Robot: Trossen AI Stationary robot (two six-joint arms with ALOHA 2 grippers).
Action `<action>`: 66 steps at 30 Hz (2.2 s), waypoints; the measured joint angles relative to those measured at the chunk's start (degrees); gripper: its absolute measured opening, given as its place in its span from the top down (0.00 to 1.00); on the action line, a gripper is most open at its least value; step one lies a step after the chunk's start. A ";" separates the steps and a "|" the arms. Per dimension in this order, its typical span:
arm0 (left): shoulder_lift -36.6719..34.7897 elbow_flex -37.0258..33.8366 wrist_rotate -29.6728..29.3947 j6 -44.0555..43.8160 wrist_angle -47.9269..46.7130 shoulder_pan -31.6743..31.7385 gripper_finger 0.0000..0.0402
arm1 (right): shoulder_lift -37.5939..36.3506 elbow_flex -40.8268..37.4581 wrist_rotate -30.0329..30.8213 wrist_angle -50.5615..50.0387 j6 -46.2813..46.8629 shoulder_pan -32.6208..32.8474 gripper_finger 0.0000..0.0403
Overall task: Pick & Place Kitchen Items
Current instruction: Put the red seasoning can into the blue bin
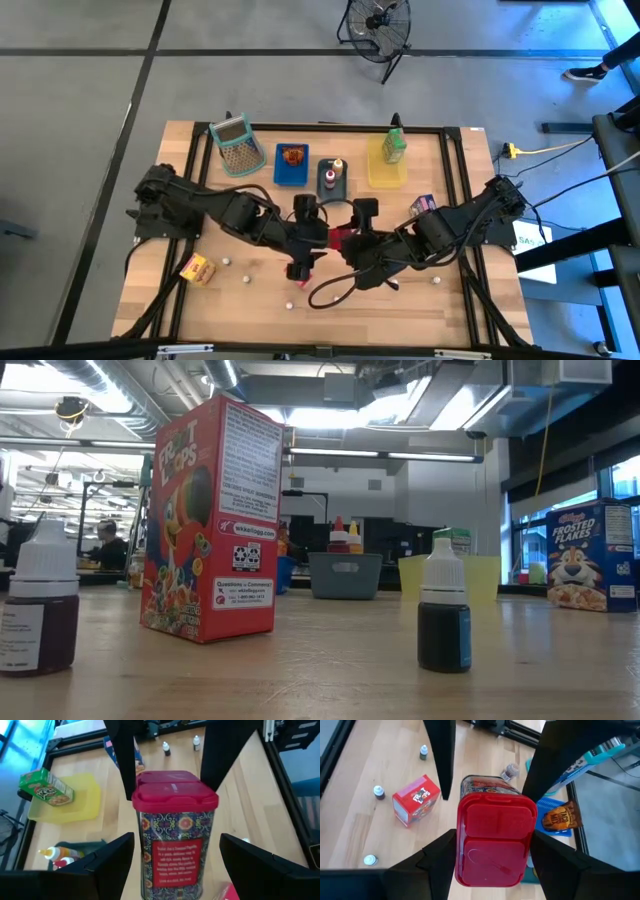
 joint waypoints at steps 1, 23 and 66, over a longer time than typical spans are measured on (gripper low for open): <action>0.31 0.01 -0.10 0.02 0.32 0.13 0.28 | 0.00 0.00 0.00 0.25 0.00 0.00 0.43; 1.62 -0.03 -3.12 5.99 0.54 -0.32 0.28 | 0.00 0.00 -0.46 0.49 0.04 0.00 0.43; 1.55 -0.01 -3.69 8.32 3.62 -1.21 0.50 | 0.00 0.00 -0.83 0.19 0.45 0.00 0.43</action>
